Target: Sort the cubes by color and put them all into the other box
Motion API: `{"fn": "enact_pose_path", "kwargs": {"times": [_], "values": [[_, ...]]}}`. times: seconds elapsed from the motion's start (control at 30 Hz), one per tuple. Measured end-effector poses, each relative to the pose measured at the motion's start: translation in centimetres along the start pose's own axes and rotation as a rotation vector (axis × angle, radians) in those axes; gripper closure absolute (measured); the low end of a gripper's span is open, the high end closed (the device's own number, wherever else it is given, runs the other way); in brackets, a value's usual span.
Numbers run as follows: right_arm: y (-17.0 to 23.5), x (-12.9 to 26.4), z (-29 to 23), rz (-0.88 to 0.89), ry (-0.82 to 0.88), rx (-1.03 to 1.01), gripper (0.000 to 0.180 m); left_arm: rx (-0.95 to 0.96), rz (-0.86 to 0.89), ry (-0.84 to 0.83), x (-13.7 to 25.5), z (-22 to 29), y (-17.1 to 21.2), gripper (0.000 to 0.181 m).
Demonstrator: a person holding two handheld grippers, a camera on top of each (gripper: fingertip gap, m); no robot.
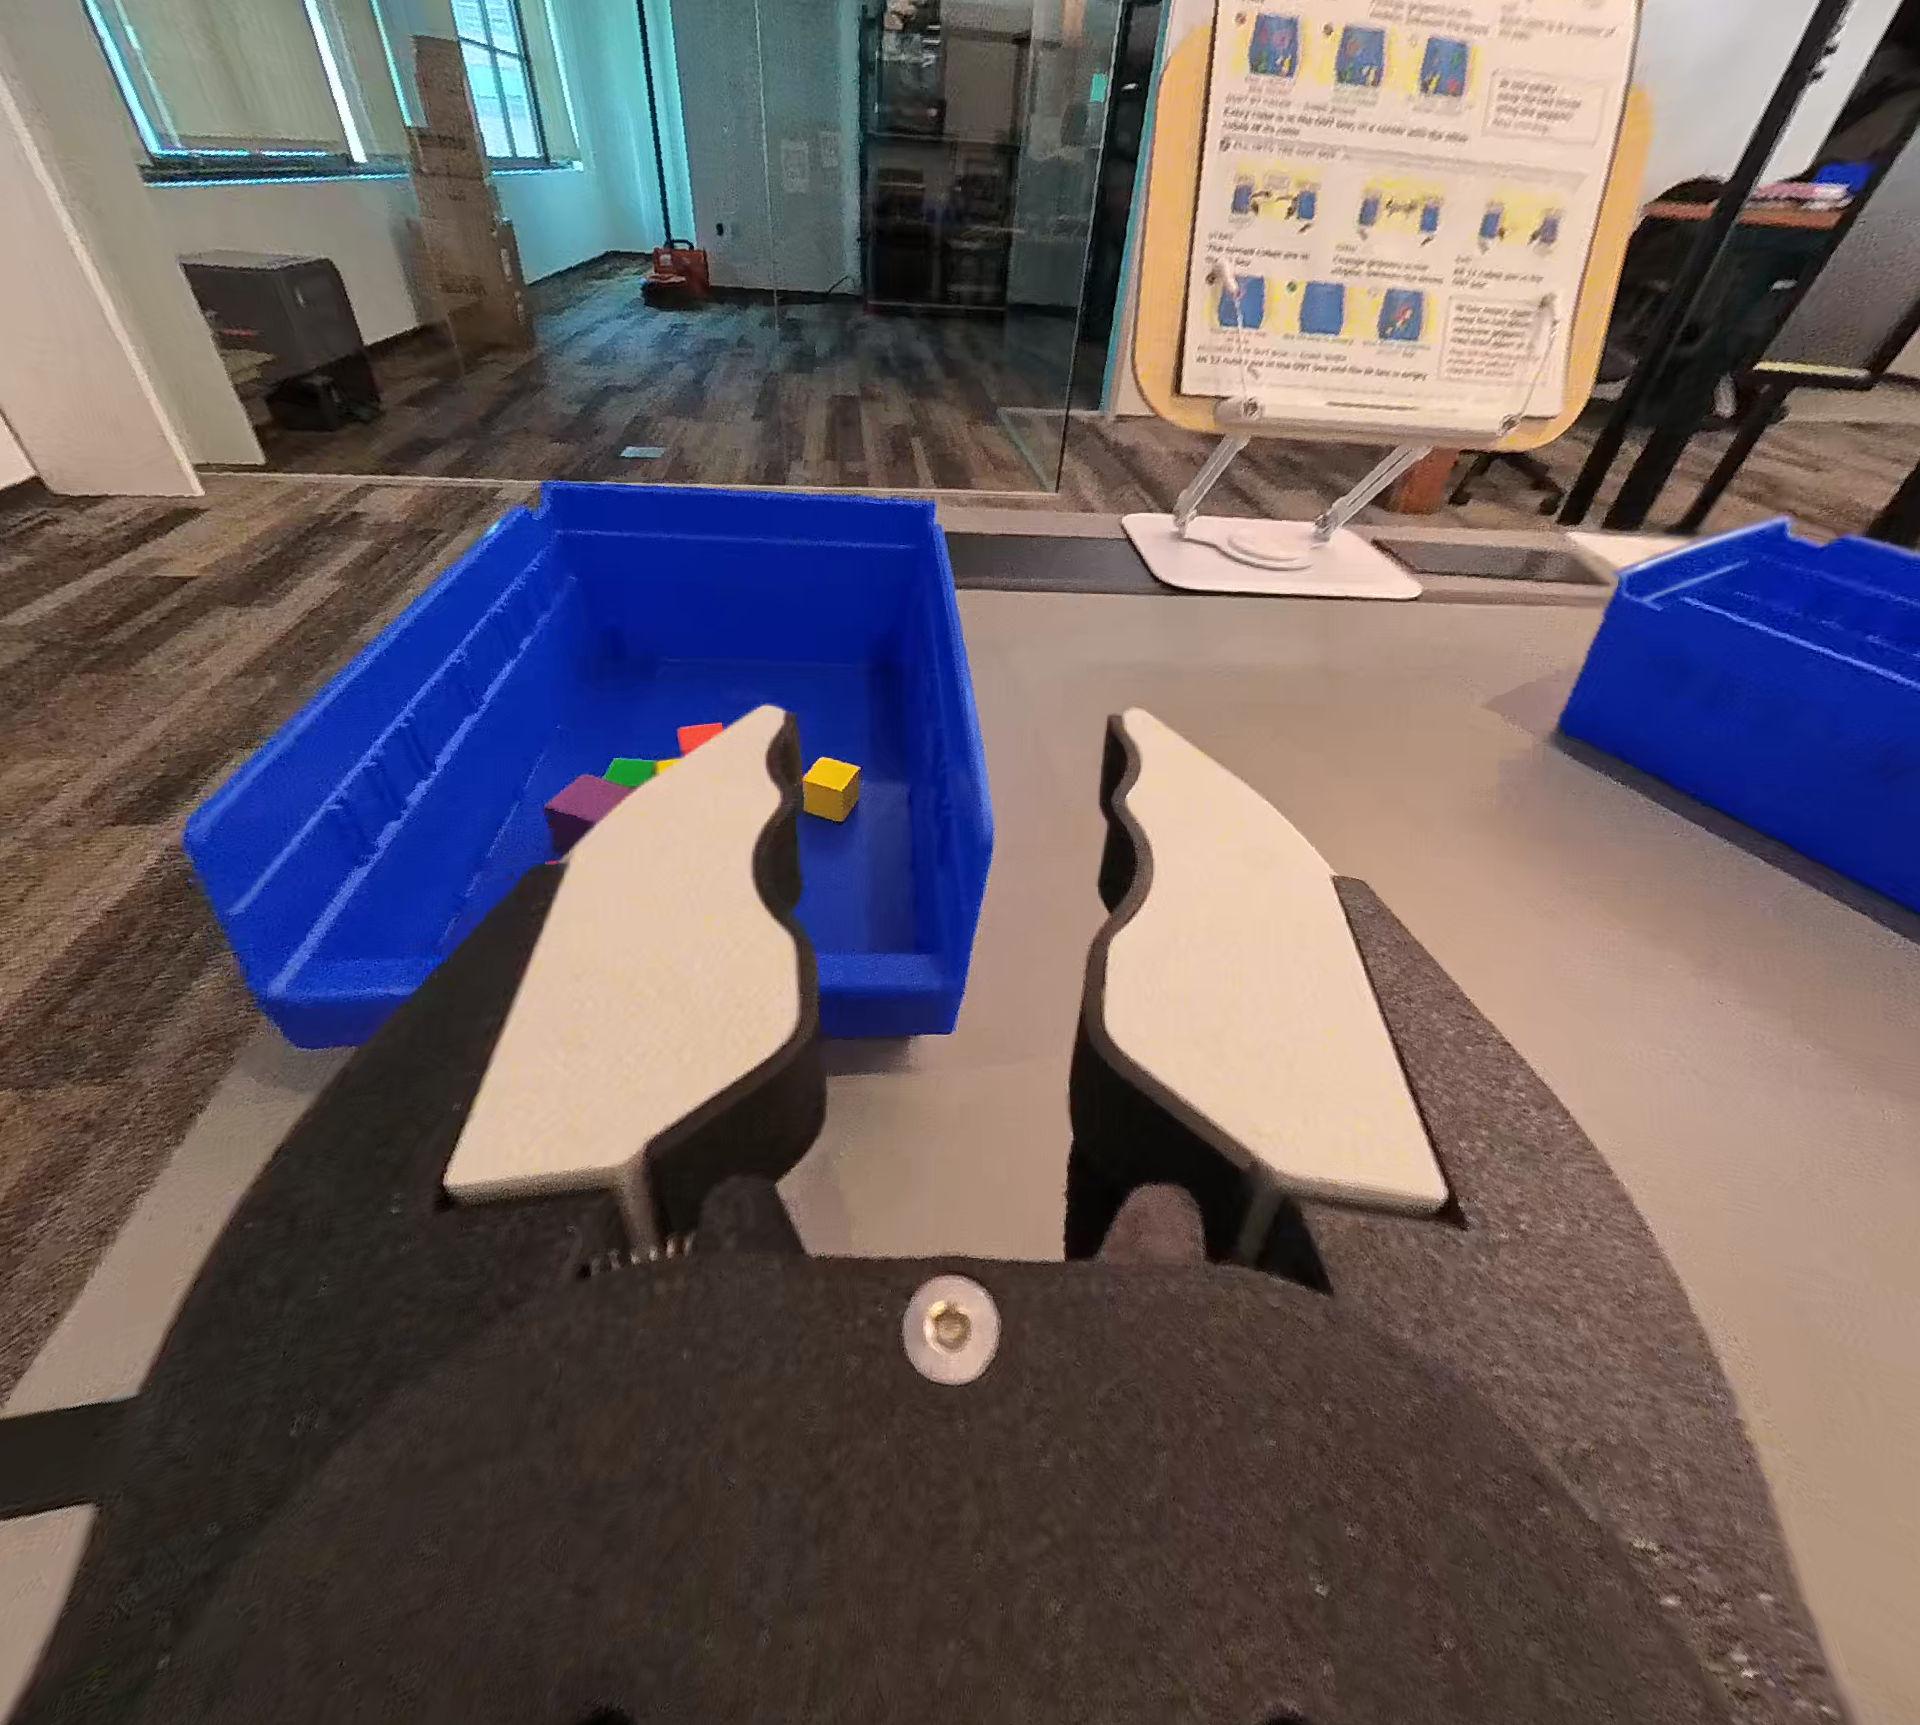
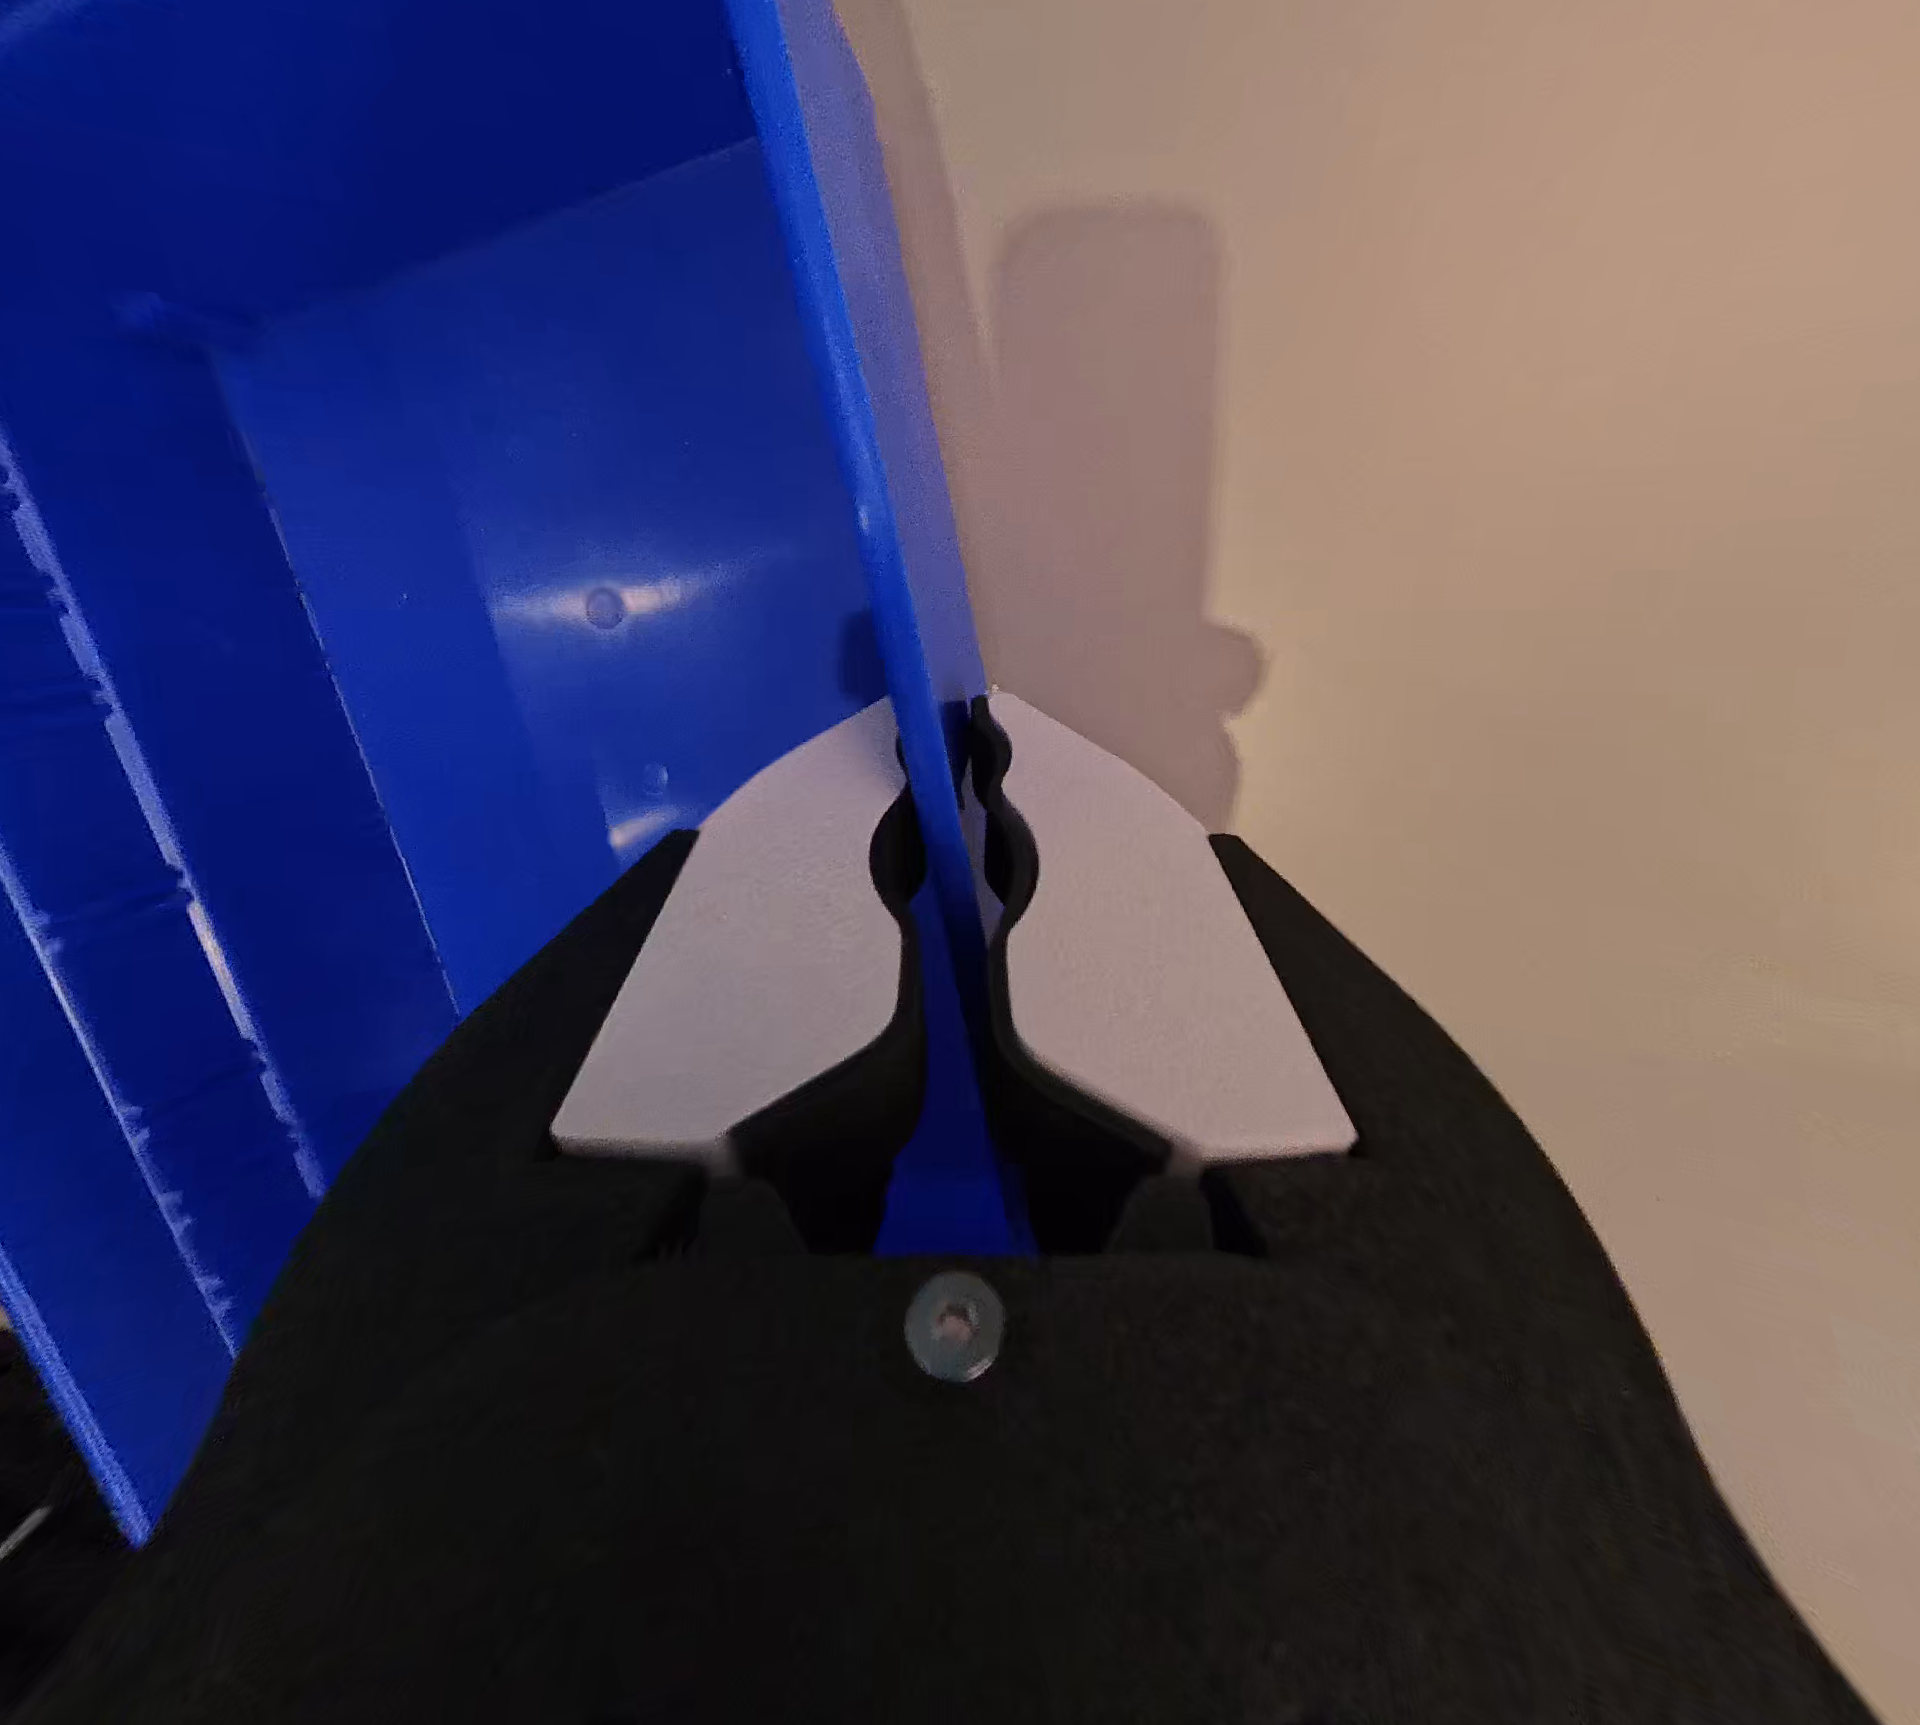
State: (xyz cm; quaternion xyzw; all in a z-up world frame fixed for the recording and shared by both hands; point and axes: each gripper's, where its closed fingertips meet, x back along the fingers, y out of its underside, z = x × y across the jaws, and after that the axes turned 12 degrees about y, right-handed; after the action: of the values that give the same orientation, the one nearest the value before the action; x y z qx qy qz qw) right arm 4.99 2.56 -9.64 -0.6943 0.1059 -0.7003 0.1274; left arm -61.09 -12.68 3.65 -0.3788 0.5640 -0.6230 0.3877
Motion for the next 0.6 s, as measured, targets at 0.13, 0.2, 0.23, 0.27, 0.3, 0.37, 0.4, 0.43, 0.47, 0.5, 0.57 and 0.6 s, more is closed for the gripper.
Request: {"fn": "enact_pose_path", "kwargs": {"times": [0.13,0.2,0.23,0.27,0.3,0.37,0.4,0.43,0.47,0.5,0.57,0.6], "values": [[1.5,0.5,6.7,0.044,0.006,-0.208,0.173,0.026,0.018,0.043,-0.2,0.8,-0.6,0.126],[2.8,0.6,9.6,0.050,-0.015,-0.314,0.173,0.014,0.015,0.050,-0.4,1.2,-0.8,0.126],[3.7,0.7,11.1,0.047,-0.001,-0.347,0.173,0.007,0.010,0.056,-0.5,1.5,-0.9,0.126],[4.5,1.0,12.7,0.054,0.016,-0.374,0.173,0.000,0.002,0.061,-0.6,1.7,-0.9,0.126],[5.2,1.4,14.1,0.062,0.021,-0.407,0.173,-0.006,-0.010,0.062,-0.7,1.9,-1.0,0.126],[6.5,1.9,17.0,0.061,0.047,-0.443,0.172,-0.016,-0.029,0.062,-0.7,2.1,-1.2,0.126],[7.3,2.0,18.4,0.035,0.072,-0.448,0.173,-0.021,-0.034,0.066,-0.7,2.4,-1.4,0.125],[8.0,2.0,19.8,0.005,0.086,-0.453,0.173,-0.026,-0.035,0.072,-0.6,2.6,-1.7,0.126],[8.6,1.9,21.0,-0.020,0.090,-0.457,0.173,-0.032,-0.033,0.079,-0.5,2.9,-1.9,0.126],[8.7,1.9,22.0,-0.023,0.078,-0.465,0.173,-0.037,-0.029,0.085,-0.5,3.3,-2.2,0.126],[8.9,1.6,23.7,-0.033,0.068,-0.455,0.173,-0.051,-0.018,0.088,-0.4,3.8,-2.6,0.126],[9.0,1.6,24.4,-0.039,0.063,-0.444,0.173,-0.059,-0.012,0.087,-0.5,4.1,-2.8,0.126]]}}
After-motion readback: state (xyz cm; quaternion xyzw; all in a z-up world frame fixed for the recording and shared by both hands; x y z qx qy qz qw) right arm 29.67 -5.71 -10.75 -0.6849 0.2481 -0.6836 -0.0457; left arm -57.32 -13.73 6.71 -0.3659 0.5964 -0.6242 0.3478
